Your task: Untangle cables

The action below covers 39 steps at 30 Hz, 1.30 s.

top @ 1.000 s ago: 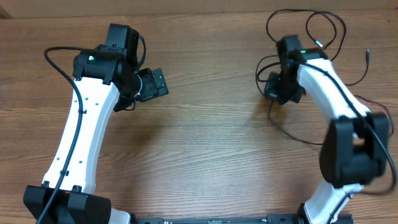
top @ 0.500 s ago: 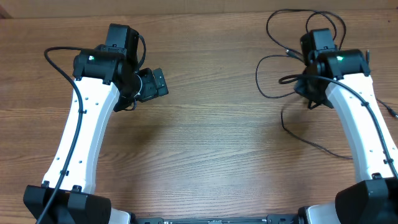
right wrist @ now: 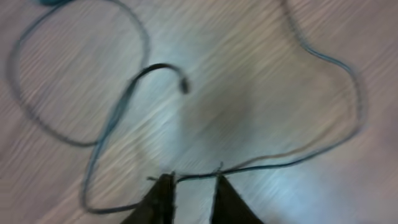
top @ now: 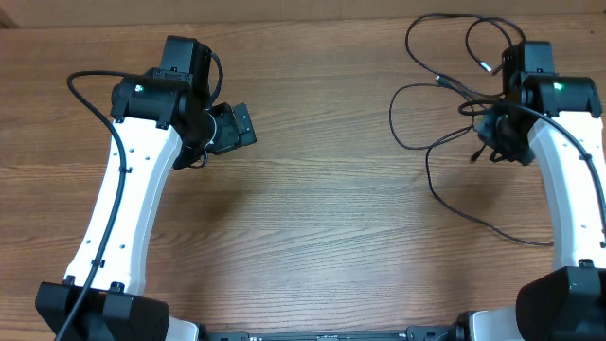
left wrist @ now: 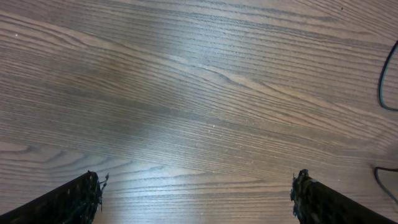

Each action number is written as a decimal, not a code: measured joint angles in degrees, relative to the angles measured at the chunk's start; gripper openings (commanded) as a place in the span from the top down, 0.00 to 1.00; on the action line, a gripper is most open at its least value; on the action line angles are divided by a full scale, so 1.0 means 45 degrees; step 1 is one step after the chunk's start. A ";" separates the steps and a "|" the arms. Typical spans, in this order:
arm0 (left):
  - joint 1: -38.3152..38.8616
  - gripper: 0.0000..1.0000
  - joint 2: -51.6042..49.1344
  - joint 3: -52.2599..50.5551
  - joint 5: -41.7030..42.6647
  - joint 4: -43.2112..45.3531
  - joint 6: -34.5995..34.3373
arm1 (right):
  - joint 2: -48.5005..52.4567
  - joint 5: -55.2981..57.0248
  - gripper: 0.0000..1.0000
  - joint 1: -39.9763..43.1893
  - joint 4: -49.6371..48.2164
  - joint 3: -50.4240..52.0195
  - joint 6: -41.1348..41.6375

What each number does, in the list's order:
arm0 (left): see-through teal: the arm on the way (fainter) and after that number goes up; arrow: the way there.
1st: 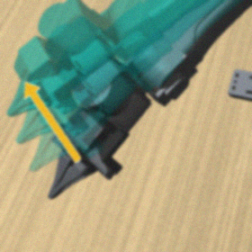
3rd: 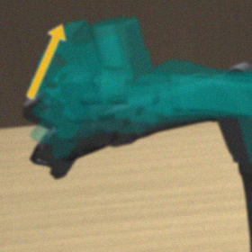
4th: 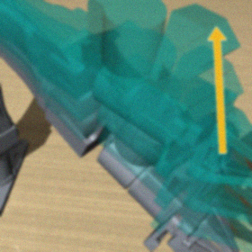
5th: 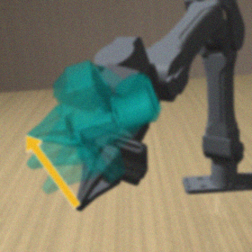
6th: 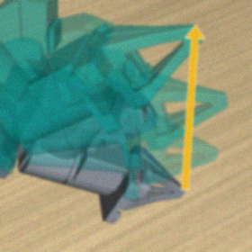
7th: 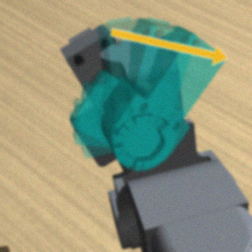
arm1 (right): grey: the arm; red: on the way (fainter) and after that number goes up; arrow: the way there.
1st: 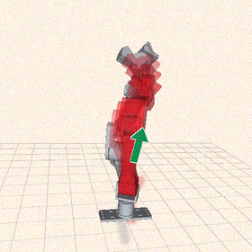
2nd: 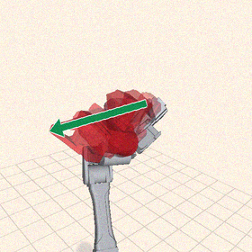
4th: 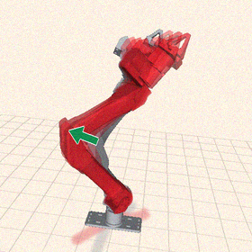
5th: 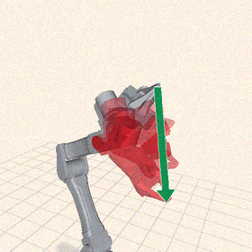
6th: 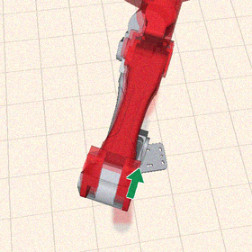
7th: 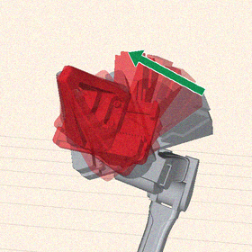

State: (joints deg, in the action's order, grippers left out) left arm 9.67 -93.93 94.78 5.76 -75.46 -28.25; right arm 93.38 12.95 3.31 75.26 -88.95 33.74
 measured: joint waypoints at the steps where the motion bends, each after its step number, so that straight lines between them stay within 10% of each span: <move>1: 0.0000 0.00 0.0000 0.0000 0.0000 0.0005 0.0000 | 0.0000 -0.0452 0.54 -0.0029 -0.0175 0.0000 -0.0267; 6: 0.0000 0.00 0.0000 0.0000 0.0000 0.0024 0.0000 | 0.0000 -0.2045 0.17 -0.0301 -0.0578 0.0000 -0.1496; 15: 0.0000 0.00 0.0000 -0.0005 0.0010 0.0155 0.0000 | 0.0000 -0.3453 0.05 -0.0529 -0.1404 0.0000 -0.2123; 33: 0.0000 0.00 0.0000 -0.0005 0.0053 -0.0170 0.0000 | 0.0340 -0.3745 0.05 -0.0529 -0.3643 0.2234 -0.2074; 39: 0.0000 0.01 0.0000 -0.0005 0.0049 -0.0175 0.0000 | 0.0894 -0.3784 0.46 -0.0534 -0.4532 0.2647 -0.1622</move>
State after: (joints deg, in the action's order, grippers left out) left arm 9.67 -93.93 94.76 5.98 -76.25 -28.25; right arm 97.41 -4.08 0.91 54.87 -77.03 26.44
